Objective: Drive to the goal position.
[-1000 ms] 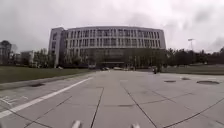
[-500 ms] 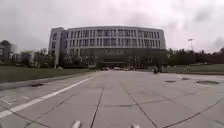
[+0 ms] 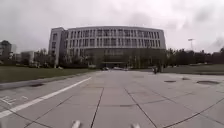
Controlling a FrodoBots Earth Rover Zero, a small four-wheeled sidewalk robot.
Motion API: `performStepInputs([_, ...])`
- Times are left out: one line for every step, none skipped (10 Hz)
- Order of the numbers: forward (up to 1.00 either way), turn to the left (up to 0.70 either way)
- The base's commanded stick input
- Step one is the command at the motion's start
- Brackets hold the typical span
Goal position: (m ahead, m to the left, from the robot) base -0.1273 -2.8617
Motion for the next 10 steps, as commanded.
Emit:
performStepInputs([0.09, 0.00])
performStepInputs([0.09, 0.00])
performStepInputs([0.09, 0.00])
performStepInputs([0.09, 0.00])
performStepInputs([0.09, 0.00])
performStepInputs([0.09, 0.00])
performStepInputs([0.09, 0.00])
performStepInputs([0.09, 0.00])
performStepInputs([0.09, 0.00])
performStepInputs([0.09, 0.00])
